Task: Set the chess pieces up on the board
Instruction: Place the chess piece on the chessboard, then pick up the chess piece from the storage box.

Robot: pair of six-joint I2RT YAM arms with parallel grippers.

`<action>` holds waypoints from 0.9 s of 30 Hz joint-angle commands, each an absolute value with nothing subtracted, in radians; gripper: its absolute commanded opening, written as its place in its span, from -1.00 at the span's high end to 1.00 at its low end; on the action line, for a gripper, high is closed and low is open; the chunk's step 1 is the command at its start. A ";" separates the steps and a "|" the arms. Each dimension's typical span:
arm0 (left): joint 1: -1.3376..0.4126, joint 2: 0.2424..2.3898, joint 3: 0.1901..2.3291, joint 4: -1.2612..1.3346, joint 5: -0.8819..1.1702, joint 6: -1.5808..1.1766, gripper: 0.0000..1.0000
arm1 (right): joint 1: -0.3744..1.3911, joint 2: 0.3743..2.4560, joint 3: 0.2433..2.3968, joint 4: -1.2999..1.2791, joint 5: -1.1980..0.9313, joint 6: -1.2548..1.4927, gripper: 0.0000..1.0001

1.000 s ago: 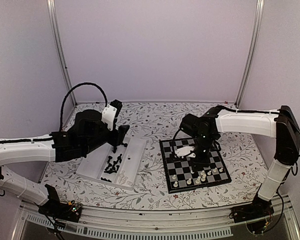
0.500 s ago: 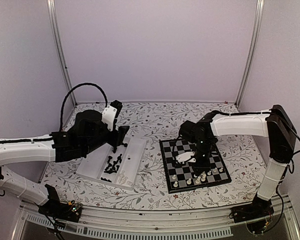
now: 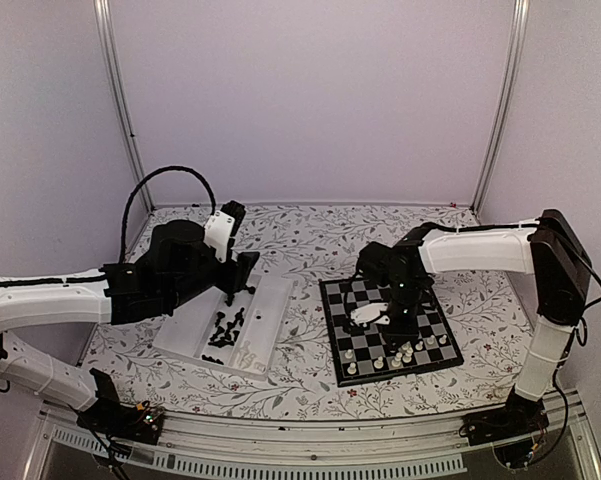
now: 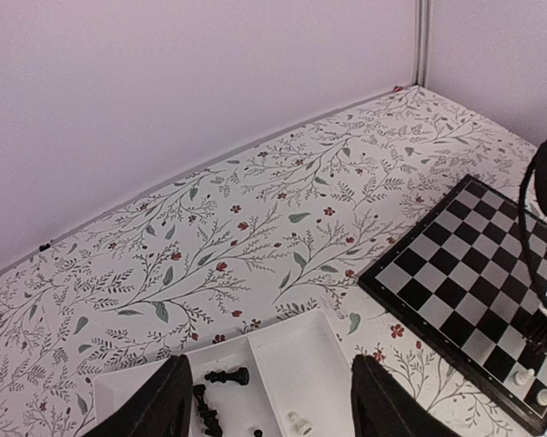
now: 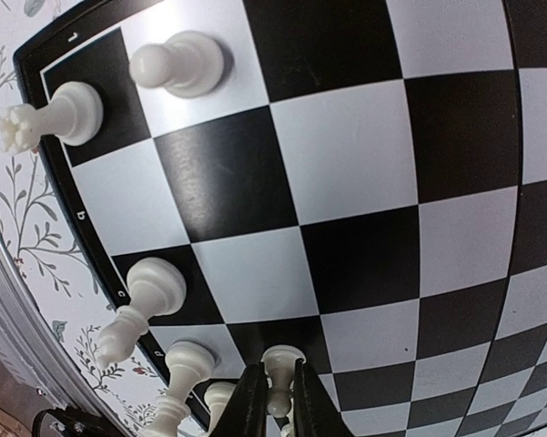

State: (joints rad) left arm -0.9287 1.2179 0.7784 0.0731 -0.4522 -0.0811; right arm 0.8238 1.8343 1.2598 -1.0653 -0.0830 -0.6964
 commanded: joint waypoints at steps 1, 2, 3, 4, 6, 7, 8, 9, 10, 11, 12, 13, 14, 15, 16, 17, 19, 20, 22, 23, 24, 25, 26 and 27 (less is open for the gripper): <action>-0.916 1.225 0.769 0.066 -0.435 -0.091 -0.24 | 0.825 1.856 1.257 -1.039 -0.075 -0.687 0.74; -0.916 1.226 0.769 0.066 -0.433 -0.091 -0.24 | 0.824 1.858 1.257 -1.037 -0.075 -0.686 0.72; -0.916 1.225 0.770 0.064 -0.433 -0.091 -0.24 | 0.824 1.858 1.260 -1.038 -0.077 -0.685 0.70; -0.916 1.226 0.771 0.062 -0.433 -0.091 -0.24 | 0.823 1.857 1.264 -1.040 -0.081 -0.684 0.67; -0.916 1.224 0.772 0.055 -0.433 -0.094 -0.23 | 0.824 1.848 1.284 -1.048 -0.106 -0.682 0.62; -0.916 1.224 0.772 0.049 -0.432 -0.101 -0.23 | 0.824 1.840 1.299 -1.056 -0.121 -0.681 0.59; -0.916 1.225 0.774 0.037 -0.429 -0.108 -0.24 | 0.824 1.834 1.316 -1.062 -0.137 -0.680 0.55; -0.916 1.228 0.776 0.022 -0.424 -0.118 -0.23 | 0.823 1.821 1.332 -1.068 -0.153 -0.678 0.54; -0.916 1.233 0.776 0.007 -0.417 -0.129 -0.23 | 0.823 1.811 1.346 -1.071 -0.170 -0.677 0.52; -0.915 1.243 0.779 -0.029 -0.408 -0.143 -0.20 | 0.820 1.801 1.357 -1.070 -0.186 -0.674 0.50; -0.914 1.257 0.786 -0.065 -0.393 -0.158 -0.12 | 0.814 1.783 1.365 -1.065 -0.201 -0.671 0.49; -0.913 1.278 0.799 -0.103 -0.379 -0.176 -0.02 | 0.805 1.771 1.368 -1.055 -0.217 -0.663 0.47; -0.913 1.302 0.816 -0.145 -0.377 -0.204 0.03 | 0.794 1.757 1.367 -1.035 -0.229 -0.655 0.46; -0.910 1.333 0.838 -0.196 -0.374 -0.233 0.07 | 0.779 1.735 1.361 -1.012 -0.241 -0.648 0.45; -0.908 1.365 0.865 -0.246 -0.373 -0.273 0.11 | 0.762 1.720 1.350 -0.982 -0.247 -0.634 0.44; -0.906 1.398 0.893 -0.302 -0.372 -0.320 0.16 | 0.743 1.700 1.337 -0.950 -0.249 -0.622 0.45; -0.905 1.458 0.947 -0.395 -0.352 -0.414 0.22 | 0.699 1.664 1.310 -0.905 -0.265 -0.588 0.44; -0.905 1.485 0.967 -0.421 -0.342 -0.479 0.23 | 0.668 1.654 1.295 -0.889 -0.284 -0.583 0.45; -0.905 1.521 0.996 -0.450 -0.328 -0.569 0.25 | 0.603 1.622 1.268 -0.858 -0.316 -0.571 0.45; -0.906 1.537 1.007 -0.454 -0.320 -0.601 0.25 | 0.578 1.611 1.255 -0.842 -0.336 -0.564 0.44; -0.905 1.549 1.018 -0.454 -0.313 -0.627 0.26 | 0.554 1.596 1.243 -0.831 -0.352 -0.561 0.44; -0.905 1.571 1.029 -0.458 -0.311 -0.649 0.27 | 0.531 1.584 1.233 -0.822 -0.370 -0.557 0.45; -0.905 1.591 1.044 -0.467 -0.313 -0.665 0.27 | 0.519 1.568 1.225 -0.818 -0.388 -0.552 0.45; -0.905 1.611 1.060 -0.480 -0.315 -0.676 0.27 | 0.507 1.559 1.219 -0.815 -0.400 -0.550 0.44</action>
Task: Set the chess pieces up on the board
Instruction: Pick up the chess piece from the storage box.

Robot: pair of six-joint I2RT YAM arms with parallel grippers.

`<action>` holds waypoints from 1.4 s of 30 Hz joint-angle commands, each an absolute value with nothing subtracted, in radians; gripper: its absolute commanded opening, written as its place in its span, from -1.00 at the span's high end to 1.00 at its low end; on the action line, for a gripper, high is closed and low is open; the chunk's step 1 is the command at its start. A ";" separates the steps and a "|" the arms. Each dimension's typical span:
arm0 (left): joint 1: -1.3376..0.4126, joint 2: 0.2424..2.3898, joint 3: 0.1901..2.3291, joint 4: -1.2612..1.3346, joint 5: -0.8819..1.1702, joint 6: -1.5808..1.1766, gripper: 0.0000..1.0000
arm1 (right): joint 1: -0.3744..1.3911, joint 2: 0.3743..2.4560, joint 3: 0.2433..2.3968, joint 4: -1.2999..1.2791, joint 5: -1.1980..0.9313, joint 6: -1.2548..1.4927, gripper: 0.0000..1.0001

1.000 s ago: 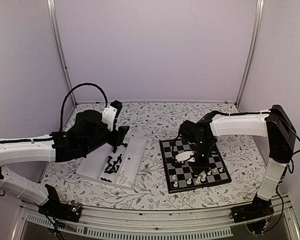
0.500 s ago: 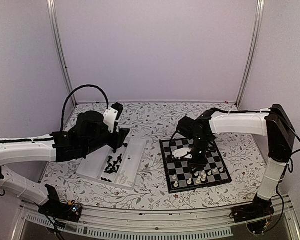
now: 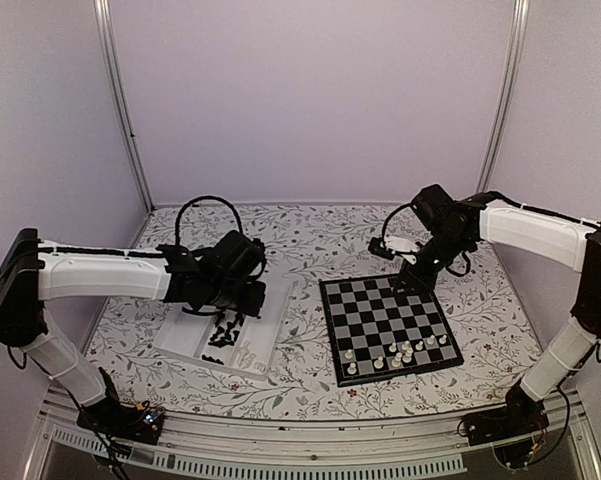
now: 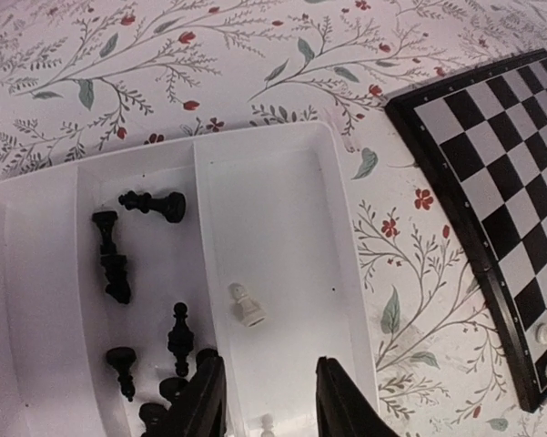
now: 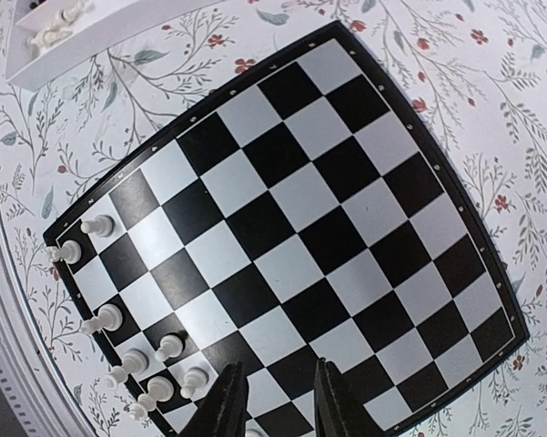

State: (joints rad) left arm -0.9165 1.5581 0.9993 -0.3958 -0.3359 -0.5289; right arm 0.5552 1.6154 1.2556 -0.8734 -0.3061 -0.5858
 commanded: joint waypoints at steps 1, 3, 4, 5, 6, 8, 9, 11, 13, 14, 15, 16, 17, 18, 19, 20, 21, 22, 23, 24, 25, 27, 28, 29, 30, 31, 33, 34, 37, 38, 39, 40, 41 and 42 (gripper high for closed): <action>-0.904 1.638 1.086 -0.497 -0.318 -0.683 0.26 | 0.499 1.546 1.208 -0.811 -0.404 -0.548 0.44; -0.902 1.689 1.126 -0.529 -0.320 -0.695 0.25 | 0.492 1.522 1.181 -0.794 -0.404 -0.547 0.44; -0.903 1.716 1.149 -0.542 -0.314 -0.695 0.26 | 0.492 1.511 1.167 -0.787 -0.408 -0.546 0.44; -0.902 1.739 1.170 -0.557 -0.308 -0.697 0.27 | 0.491 1.503 1.158 -0.782 -0.413 -0.546 0.44; -0.903 1.762 1.189 -0.572 -0.301 -0.702 0.27 | 0.491 1.494 1.148 -0.779 -0.416 -0.544 0.44; -0.902 1.803 1.224 -0.608 -0.301 -0.723 0.25 | 0.491 1.483 1.133 -0.773 -0.416 -0.544 0.44; -0.902 1.820 1.242 -0.634 -0.311 -0.740 0.22 | 0.491 1.477 1.128 -0.769 -0.417 -0.545 0.44; -0.902 1.847 1.271 -0.684 -0.329 -0.771 0.17 | 0.491 1.469 1.123 -0.766 -0.421 -0.544 0.44; -0.902 1.858 1.284 -0.709 -0.336 -0.792 0.17 | 0.491 1.461 1.119 -0.763 -0.426 -0.544 0.43; -0.902 1.860 1.283 -0.712 -0.338 -0.803 0.17 | 0.492 1.459 1.116 -0.762 -0.428 -0.545 0.43; -0.902 1.862 1.282 -0.713 -0.338 -0.810 0.17 | 0.491 1.456 1.113 -0.760 -0.431 -0.545 0.43; -0.901 1.863 1.280 -0.713 -0.337 -0.815 0.16 | 0.491 1.456 1.110 -0.757 -0.434 -0.545 0.43; -0.900 1.868 1.280 -0.714 -0.337 -0.816 0.16 | 0.492 1.457 1.107 -0.756 -0.436 -0.545 0.43; -0.897 1.873 1.282 -0.720 -0.336 -0.820 0.17 | 0.492 1.457 1.108 -0.755 -0.438 -0.544 0.43; -0.893 1.880 1.284 -0.725 -0.334 -0.821 0.18 | 0.492 1.457 1.109 -0.756 -0.440 -0.544 0.43; -0.889 1.885 1.284 -0.725 -0.330 -0.820 0.19 | 0.492 1.459 1.108 -0.756 -0.441 -0.545 0.43; -0.886 1.890 1.285 -0.725 -0.326 -0.820 0.20 | 0.492 1.459 1.110 -0.756 -0.442 -0.545 0.43; -0.885 1.894 1.287 -0.724 -0.323 -0.818 0.21 | 0.491 1.458 1.111 -0.757 -0.443 -0.543 0.43; -0.883 1.899 1.288 -0.723 -0.322 -0.813 0.22 | 0.492 1.457 1.112 -0.758 -0.443 -0.544 0.43; -0.881 1.905 1.289 -0.721 -0.323 -0.810 0.23 | 0.492 1.456 1.111 -0.758 -0.444 -0.545 0.43; -0.878 1.911 1.292 -0.721 -0.322 -0.805 0.23 | 0.492 1.456 1.110 -0.758 -0.445 -0.545 0.43; -0.872 1.923 1.295 -0.719 -0.318 -0.799 0.26 | 0.492 1.456 1.106 -0.758 -0.445 -0.545 0.43; -0.871 1.926 1.294 -0.715 -0.316 -0.799 0.26 | 0.492 1.457 1.106 -0.758 -0.445 -0.545 0.43; -0.868 1.927 1.291 -0.707 -0.313 -0.796 0.26 | 0.492 1.457 1.105 -0.757 -0.445 -0.546 0.43; -0.865 1.928 1.289 -0.699 -0.310 -0.795 0.27 | 0.492 1.457 1.104 -0.758 -0.445 -0.545 0.43; -0.864 1.930 1.288 -0.692 -0.305 -0.793 0.28 | 0.492 1.457 1.104 -0.758 -0.445 -0.546 0.43; -0.860 1.936 1.291 -0.688 -0.305 -0.792 0.28 | 0.491 1.459 1.104 -0.758 -0.445 -0.546 0.43; -0.858 1.941 1.291 -0.687 -0.305 -0.794 0.28 | 0.492 1.460 1.104 -0.758 -0.445 -0.546 0.43; -0.852 1.950 1.292 -0.682 -0.304 -0.795 0.28 | 0.492 1.465 1.103 -0.758 -0.446 -0.545 0.43; -0.849 1.953 1.292 -0.680 -0.303 -0.795 0.28 | 0.492 1.466 1.104 -0.758 -0.448 -0.545 0.43; -0.846 1.957 1.293 -0.677 -0.299 -0.793 0.28 | 0.492 1.468 1.104 -0.758 -0.448 -0.545 0.43; -0.844 1.963 1.295 -0.677 -0.297 -0.792 0.29 | 0.492 1.468 1.105 -0.758 -0.449 -0.545 0.43; -0.842 1.970 1.299 -0.677 -0.295 -0.789 0.29 | 0.492 1.471 1.105 -0.758 -0.448 -0.547 0.43; -0.842 1.976 1.304 -0.677 -0.296 -0.785 0.30 | 0.492 1.472 1.105 -0.758 -0.448 -0.547 0.43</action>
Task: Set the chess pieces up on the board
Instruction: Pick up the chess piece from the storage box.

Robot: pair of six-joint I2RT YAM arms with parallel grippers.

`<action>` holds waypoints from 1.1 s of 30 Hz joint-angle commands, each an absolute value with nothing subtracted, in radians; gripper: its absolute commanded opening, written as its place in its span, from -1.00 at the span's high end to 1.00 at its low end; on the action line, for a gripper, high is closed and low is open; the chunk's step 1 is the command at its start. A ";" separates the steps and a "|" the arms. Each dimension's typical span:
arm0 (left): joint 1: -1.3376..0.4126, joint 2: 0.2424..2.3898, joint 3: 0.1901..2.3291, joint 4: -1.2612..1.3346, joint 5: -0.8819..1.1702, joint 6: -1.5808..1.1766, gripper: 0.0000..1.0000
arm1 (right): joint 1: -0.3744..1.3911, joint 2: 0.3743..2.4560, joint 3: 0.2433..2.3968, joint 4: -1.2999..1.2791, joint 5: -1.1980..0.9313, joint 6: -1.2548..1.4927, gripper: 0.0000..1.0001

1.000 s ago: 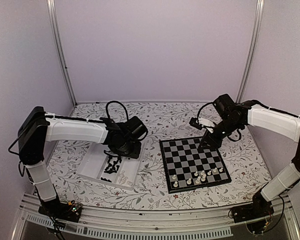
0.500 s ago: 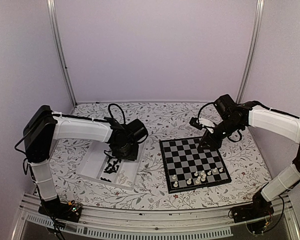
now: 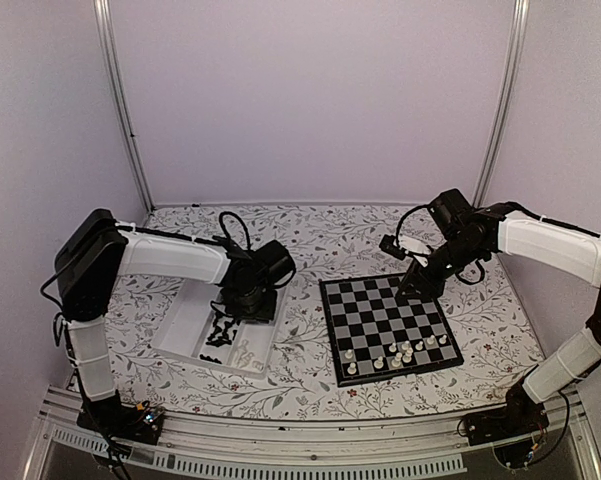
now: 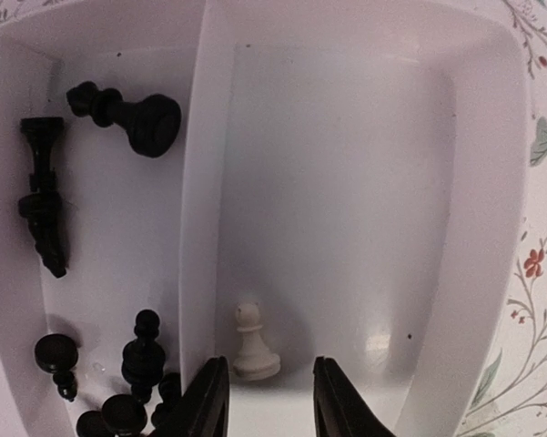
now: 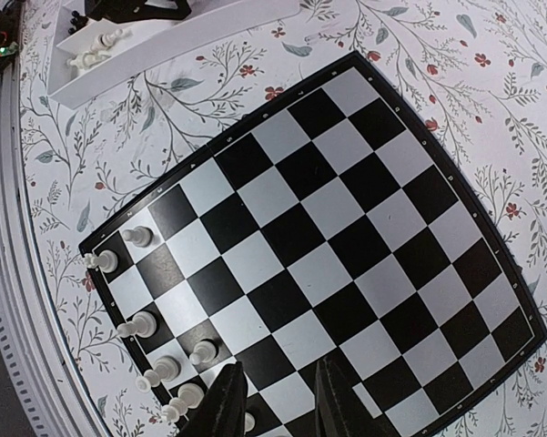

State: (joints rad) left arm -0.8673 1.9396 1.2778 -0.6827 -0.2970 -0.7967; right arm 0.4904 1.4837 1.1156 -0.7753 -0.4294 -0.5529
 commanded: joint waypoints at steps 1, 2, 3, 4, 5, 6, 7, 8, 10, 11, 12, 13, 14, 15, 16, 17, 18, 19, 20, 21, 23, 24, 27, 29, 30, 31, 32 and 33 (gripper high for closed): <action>-0.840 1.982 1.308 -0.676 -0.297 -0.783 0.31 | 0.492 1.475 1.106 -0.758 -0.448 -0.546 0.43; -0.838 1.988 1.310 -0.677 -0.298 -0.781 0.32 | 0.492 1.477 1.105 -0.758 -0.449 -0.547 0.43; -0.836 1.992 1.311 -0.677 -0.298 -0.780 0.32 | 0.492 1.478 1.105 -0.758 -0.449 -0.547 0.43; -0.835 1.997 1.313 -0.677 -0.299 -0.779 0.33 | 0.492 1.479 1.105 -0.758 -0.450 -0.547 0.43; -0.833 2.003 1.314 -0.678 -0.298 -0.777 0.33 | 0.492 1.480 1.105 -0.758 -0.451 -0.548 0.43; -0.832 2.007 1.315 -0.678 -0.298 -0.776 0.34 | 0.492 1.482 1.105 -0.758 -0.451 -0.547 0.43; -0.831 2.011 1.316 -0.678 -0.298 -0.777 0.35 | 0.492 1.482 1.106 -0.757 -0.451 -0.547 0.43; -0.829 2.016 1.317 -0.678 -0.299 -0.777 0.35 | 0.492 1.483 1.106 -0.757 -0.451 -0.548 0.43; -0.824 2.025 1.317 -0.678 -0.292 -0.776 0.39 | 0.492 1.482 1.103 -0.756 -0.451 -0.548 0.43; -0.823 2.029 1.318 -0.678 -0.286 -0.774 0.41 | 0.492 1.482 1.104 -0.756 -0.451 -0.548 0.43; -0.822 2.035 1.320 -0.678 -0.273 -0.769 0.46 | 0.491 1.482 1.104 -0.756 -0.450 -0.548 0.43; -0.822 2.038 1.322 -0.678 -0.264 -0.766 0.51 | 0.492 1.482 1.103 -0.756 -0.449 -0.548 0.43; -0.822 2.039 1.321 -0.679 -0.258 -0.764 0.54 | 0.492 1.482 1.103 -0.756 -0.449 -0.549 0.43; -0.822 2.038 1.320 -0.680 -0.253 -0.762 0.58 | 0.491 1.482 1.104 -0.756 -0.450 -0.548 0.44; -0.823 2.036 1.316 -0.679 -0.253 -0.760 0.63 | 0.492 1.482 1.103 -0.756 -0.450 -0.548 0.44; -0.823 2.032 1.314 -0.680 -0.250 -0.756 0.67 | 0.492 1.482 1.104 -0.755 -0.449 -0.548 0.44; -0.822 2.028 1.312 -0.681 -0.245 -0.749 0.71 | 0.492 1.482 1.104 -0.755 -0.449 -0.548 0.44; -0.823 2.024 1.312 -0.684 -0.242 -0.742 0.75 | 0.491 1.483 1.104 -0.756 -0.448 -0.549 0.44; -0.823 2.016 1.312 -0.687 -0.238 -0.733 0.78 | 0.492 1.483 1.106 -0.756 -0.448 -0.548 0.44; -0.823 2.007 1.310 -0.690 -0.236 -0.722 0.80 | 0.492 1.484 1.108 -0.757 -0.447 -0.548 0.44; -0.825 1.980 1.304 -0.693 -0.235 -0.695 0.81 | 0.492 1.484 1.115 -0.759 -0.441 -0.544 0.44; -0.829 1.959 1.297 -0.684 -0.236 -0.668 0.81 | 0.491 1.484 1.125 -0.758 -0.434 -0.541 0.44; -0.848 1.868 1.265 -0.629 -0.266 -0.583 0.82 | 0.487 1.488 1.171 -0.758 -0.413 -0.520 0.45; -0.876 1.791 1.224 -0.555 -0.306 -0.486 0.85 | 0.482 1.495 1.217 -0.754 -0.413 -0.506 0.44; -0.888 1.751 1.202 -0.510 -0.321 -0.440 0.86 | 0.478 1.503 1.242 -0.755 -0.417 -0.491 0.44; -0.901 1.713 1.177 -0.461 -0.323 -0.392 0.90 | 0.476 1.508 1.268 -0.755 -0.423 -0.482 0.44; -0.916 1.677 1.149 -0.412 -0.324 -0.343 0.92 | 0.474 1.518 1.292 -0.755 -0.432 -0.468 0.44; -0.932 1.641 1.118 -0.336 -0.324 -0.298 0.92 | 0.471 1.532 1.318 -0.756 -0.451 -0.453 0.44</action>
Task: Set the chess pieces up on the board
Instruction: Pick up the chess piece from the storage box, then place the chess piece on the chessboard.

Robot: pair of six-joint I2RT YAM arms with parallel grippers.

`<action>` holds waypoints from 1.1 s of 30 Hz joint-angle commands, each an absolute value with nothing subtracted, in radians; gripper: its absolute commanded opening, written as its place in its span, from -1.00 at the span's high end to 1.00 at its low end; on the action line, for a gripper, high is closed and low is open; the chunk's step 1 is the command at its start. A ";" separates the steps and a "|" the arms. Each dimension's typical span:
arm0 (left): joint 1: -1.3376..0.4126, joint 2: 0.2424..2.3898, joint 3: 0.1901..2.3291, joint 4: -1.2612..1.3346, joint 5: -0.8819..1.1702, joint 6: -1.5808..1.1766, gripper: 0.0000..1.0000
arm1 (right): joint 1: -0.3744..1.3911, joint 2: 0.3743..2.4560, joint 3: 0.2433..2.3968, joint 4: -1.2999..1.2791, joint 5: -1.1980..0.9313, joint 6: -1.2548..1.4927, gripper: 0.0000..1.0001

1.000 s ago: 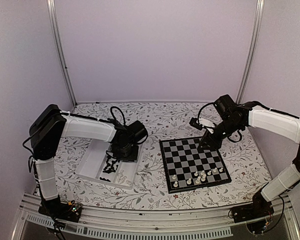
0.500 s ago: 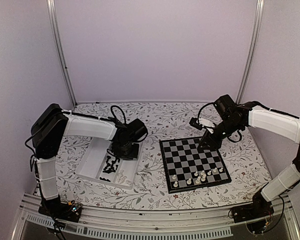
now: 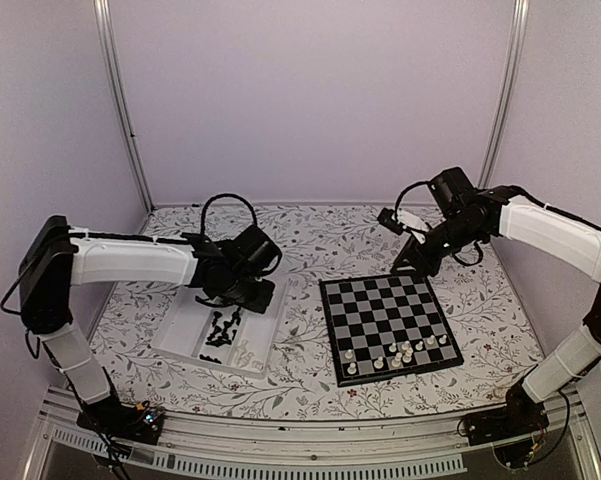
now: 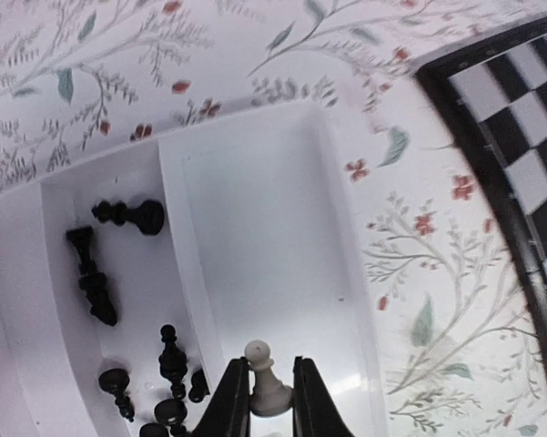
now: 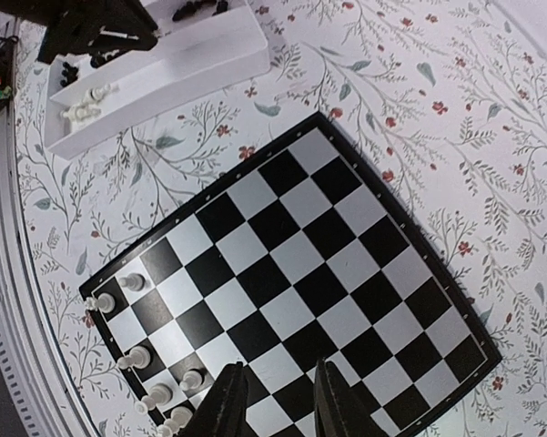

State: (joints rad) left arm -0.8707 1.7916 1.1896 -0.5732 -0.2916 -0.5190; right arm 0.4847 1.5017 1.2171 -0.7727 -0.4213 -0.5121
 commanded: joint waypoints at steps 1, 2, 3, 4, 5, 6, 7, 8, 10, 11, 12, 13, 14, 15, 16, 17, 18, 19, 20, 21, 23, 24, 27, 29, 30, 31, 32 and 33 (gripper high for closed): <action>-0.949 1.608 1.081 -0.276 -0.315 -0.252 0.92 | 0.469 1.540 1.343 -0.758 -0.473 -0.445 0.44; -0.966 1.577 1.038 -0.222 -0.302 -0.210 0.91 | 0.469 1.552 1.368 -0.764 -0.500 -0.434 0.43; -0.983 1.552 1.013 -0.175 -0.295 -0.180 0.90 | 0.468 1.563 1.398 -0.777 -0.539 -0.425 0.42; -0.999 1.532 0.994 -0.141 -0.291 -0.159 0.90 | 0.468 1.588 1.429 -0.797 -0.591 -0.408 0.42; -1.016 1.513 0.978 -0.104 -0.291 -0.141 0.90 | 0.469 1.611 1.463 -0.822 -0.664 -0.395 0.41; -1.034 1.497 0.960 -0.066 -0.294 -0.123 0.91 | 0.469 1.629 1.488 -0.845 -0.737 -0.386 0.40; -1.049 1.485 0.944 -0.031 -0.298 -0.113 0.92 | 0.469 1.655 1.506 -0.863 -0.806 -0.378 0.38; -1.066 1.475 0.930 0.018 -0.296 -0.106 0.93 | 0.469 1.669 1.515 -0.880 -0.871 -0.376 0.37; -1.106 1.476 0.909 0.082 -0.293 -0.088 0.93 | 0.469 1.703 1.522 -0.905 -0.974 -0.375 0.33; -1.124 1.482 0.904 0.105 -0.298 -0.078 0.94 | 0.472 1.726 1.519 -0.914 -1.010 -0.375 0.29; -1.138 1.490 0.902 0.125 -0.304 -0.069 0.94 | 0.477 1.744 1.518 -0.921 -1.038 -0.374 0.27; -1.151 1.500 0.905 0.139 -0.310 -0.060 0.94 | 0.486 1.759 1.516 -0.930 -1.060 -0.374 0.26; -1.165 1.510 0.910 0.151 -0.314 -0.044 0.94 | 0.500 1.780 1.513 -0.938 -1.075 -0.377 0.25; -1.176 1.521 0.915 0.162 -0.320 -0.032 0.94 | 0.516 1.789 1.510 -0.942 -1.088 -0.380 0.24; -1.188 1.532 0.922 0.169 -0.327 -0.022 0.95 | 0.534 1.800 1.507 -0.946 -1.097 -0.382 0.23; -1.197 1.542 0.931 0.173 -0.333 -0.012 0.95 | 0.554 1.806 1.506 -0.949 -1.108 -0.383 0.22; -1.205 1.551 0.938 0.177 -0.337 -0.004 0.95 | 0.572 1.816 1.506 -0.952 -1.118 -0.386 0.22; -1.211 1.558 0.944 0.183 -0.338 -0.002 0.95 | 0.587 1.822 1.506 -0.955 -1.124 -0.389 0.21; -1.216 1.564 0.951 0.187 -0.341 0.014 0.94 | 0.599 1.828 1.507 -0.957 -1.132 -0.391 0.21; -1.221 1.569 0.955 0.193 -0.341 0.026 0.94 | 0.608 1.836 1.508 -0.959 -1.142 -0.393 0.21; -1.229 1.576 0.958 0.204 -0.340 0.049 0.93 | 0.620 1.847 1.508 -0.962 -1.165 -0.396 0.21; -1.233 1.580 0.962 0.207 -0.343 0.058 0.93 | 0.625 1.850 1.508 -0.963 -1.174 -0.397 0.21; -1.241 1.587 0.974 0.208 -0.356 0.071 0.93 | 0.638 1.859 1.508 -0.965 -1.180 -0.400 0.24; -1.246 1.589 0.975 0.215 -0.357 0.079 0.93 | 0.644 1.865 1.506 -0.966 -1.191 -0.402 0.26; -1.248 1.591 0.977 0.217 -0.356 0.082 0.93 | 0.648 1.868 1.504 -0.967 -1.196 -0.402 0.27; -1.251 1.592 0.978 0.221 -0.358 0.084 0.93 | 0.650 1.869 1.503 -0.966 -1.200 -0.402 0.28; -1.254 1.593 0.980 0.223 -0.360 0.089 0.93 | 0.651 1.874 1.503 -0.963 -1.201 -0.400 0.29; -1.257 1.594 0.981 0.226 -0.362 0.093 0.93 | 0.652 1.876 1.504 -0.962 -1.201 -0.398 0.29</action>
